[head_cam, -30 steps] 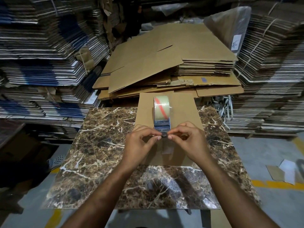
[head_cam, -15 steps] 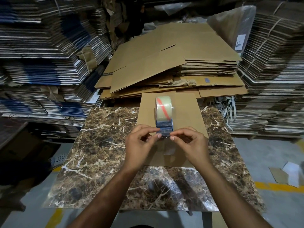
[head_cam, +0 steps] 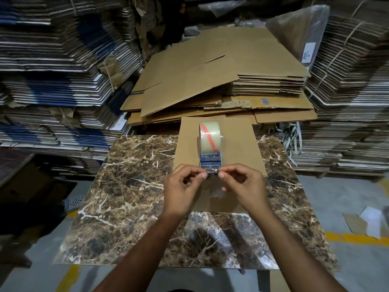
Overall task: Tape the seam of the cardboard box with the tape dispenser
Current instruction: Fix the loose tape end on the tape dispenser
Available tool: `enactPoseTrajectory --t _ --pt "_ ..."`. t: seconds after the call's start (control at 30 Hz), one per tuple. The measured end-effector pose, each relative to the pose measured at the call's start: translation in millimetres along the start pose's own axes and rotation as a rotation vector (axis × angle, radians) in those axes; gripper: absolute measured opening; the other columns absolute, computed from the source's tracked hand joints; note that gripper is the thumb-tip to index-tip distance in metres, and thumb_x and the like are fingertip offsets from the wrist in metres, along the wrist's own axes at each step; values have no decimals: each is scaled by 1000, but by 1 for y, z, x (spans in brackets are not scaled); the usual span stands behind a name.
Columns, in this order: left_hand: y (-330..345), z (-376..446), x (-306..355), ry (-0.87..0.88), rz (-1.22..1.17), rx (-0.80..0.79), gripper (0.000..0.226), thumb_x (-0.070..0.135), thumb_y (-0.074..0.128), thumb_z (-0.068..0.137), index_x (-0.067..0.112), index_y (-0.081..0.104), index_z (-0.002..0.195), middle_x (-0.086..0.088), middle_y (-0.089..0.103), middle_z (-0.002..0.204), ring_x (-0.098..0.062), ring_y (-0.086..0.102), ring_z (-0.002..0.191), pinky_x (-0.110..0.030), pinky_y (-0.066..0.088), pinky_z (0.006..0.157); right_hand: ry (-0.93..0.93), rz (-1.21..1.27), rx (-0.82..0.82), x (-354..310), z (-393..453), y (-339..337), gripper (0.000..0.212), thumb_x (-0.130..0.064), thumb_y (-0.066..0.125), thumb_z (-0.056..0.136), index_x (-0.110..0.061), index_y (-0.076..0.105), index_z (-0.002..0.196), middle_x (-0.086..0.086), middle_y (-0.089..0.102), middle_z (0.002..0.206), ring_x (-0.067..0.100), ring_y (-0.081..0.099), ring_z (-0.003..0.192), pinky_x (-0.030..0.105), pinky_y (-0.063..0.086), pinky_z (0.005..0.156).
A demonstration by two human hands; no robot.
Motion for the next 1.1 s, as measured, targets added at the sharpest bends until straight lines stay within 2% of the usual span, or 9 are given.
enactPoseTrajectory --t 0.07,0.13,0.27,0.4,0.53,0.63,0.67,0.8,1.1 --pt "2 -2 -4 -29 -19 3 7 15 76 87 21 77 89 6 73 90 -5 65 84 -9 46 70 74 120 5 3 -2 3 13 -3 77 83 -10 79 93 4 79 82 15 74 74 29 62 59" --pt "3 -3 -6 -51 -48 7 8 13 75 87 21 76 89 5 73 89 -2 64 82 -8 45 69 154 235 -4 7 -4 6 13 -1 76 83 -6 77 94 4 77 79 14 73 72 26 61 56" --pt "4 -4 -9 -89 -92 -1 6 12 75 87 17 77 88 2 74 85 -1 63 77 -10 46 66 294 370 -61 12 -6 11 14 -3 74 82 -6 75 95 8 74 83 15 71 69 23 59 50" --pt "6 -7 -14 -151 -150 10 5 12 74 88 16 77 88 2 74 83 1 63 72 -11 48 64 349 465 -82 15 -7 10 18 -13 75 76 -8 72 92 5 70 85 15 70 72 24 59 51" --pt "9 -8 -17 -183 -172 1 4 13 73 89 15 76 89 4 73 79 1 61 68 -11 47 61 334 436 -97 16 -7 10 12 -7 71 85 -8 68 97 4 66 84 17 70 73 26 60 52" --pt "9 -7 -14 -165 -179 -1 3 12 73 89 13 76 88 3 72 79 2 60 68 -11 46 61 288 380 -110 12 -6 11 34 -15 76 79 -11 66 111 -2 66 78 19 68 73 28 60 53" --pt "8 -7 -13 -157 -179 -5 4 11 73 89 13 76 88 2 72 79 3 60 68 -10 46 62 279 344 -118 10 -6 12 34 -15 77 79 -13 67 112 -2 65 80 18 67 73 28 60 54" --pt "7 -6 -12 -129 -170 -21 3 11 73 89 13 76 88 -1 74 84 1 62 72 -11 46 64 277 297 -130 9 -6 14 21 -8 73 87 -14 71 107 5 60 91 13 66 70 25 59 54" --pt "4 -7 -11 -38 -117 -22 5 13 75 88 17 77 90 5 75 88 -12 69 85 -17 50 71 239 241 -135 11 -5 11 17 -9 75 86 -16 74 102 3 59 92 13 64 71 29 59 59"
Point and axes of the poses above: each hand's wrist, its own z-axis towards the middle knuckle, its own y-axis out of the palm, x = y × z, the point moved 6 cm from there along z, towards the middle knuckle
